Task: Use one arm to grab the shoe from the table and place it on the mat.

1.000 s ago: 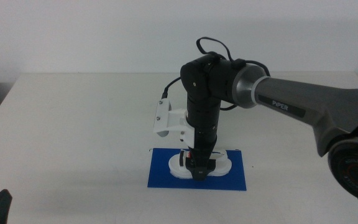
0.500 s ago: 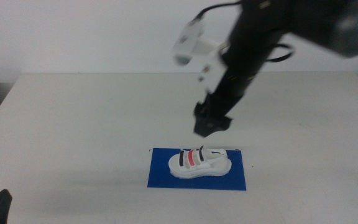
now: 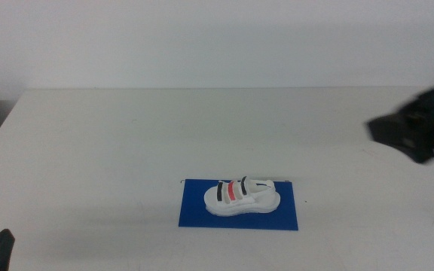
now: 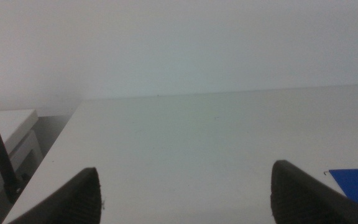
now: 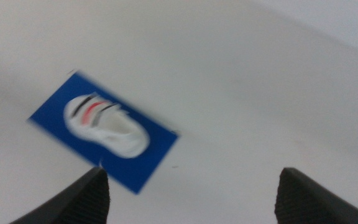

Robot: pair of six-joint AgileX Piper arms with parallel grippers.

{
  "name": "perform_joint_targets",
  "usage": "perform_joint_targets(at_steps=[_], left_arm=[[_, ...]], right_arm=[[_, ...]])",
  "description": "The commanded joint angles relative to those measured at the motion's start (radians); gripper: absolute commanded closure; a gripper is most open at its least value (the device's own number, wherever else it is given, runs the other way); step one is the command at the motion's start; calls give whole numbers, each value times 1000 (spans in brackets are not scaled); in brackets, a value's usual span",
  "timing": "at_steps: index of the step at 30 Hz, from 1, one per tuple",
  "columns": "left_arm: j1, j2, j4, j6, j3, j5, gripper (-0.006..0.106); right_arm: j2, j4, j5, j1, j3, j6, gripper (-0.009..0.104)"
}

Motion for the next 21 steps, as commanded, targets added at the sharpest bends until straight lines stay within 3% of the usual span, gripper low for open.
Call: perform_joint_targets(at_steps=[1,7,13,15,21], left_arm=[[-5,-13,-10,-5,7,-82,7],[-5,-13,-10,-5,7,-82,7],[-5,-13,-10,-5,7,-82,7],[-5,-13,-10,-5,7,-82,7],[-5,-13,-10,-5,7,-82,7]], right_arm=[[-147,-36,-140,-48,93,48,19],[-440,-52,-273,-132,362,64,19],[-676,-66,-304,-134,558,64,19],[-730,-89,-312,-134,602,85,19],[-902,-238,-386,-150,722,270,19]])
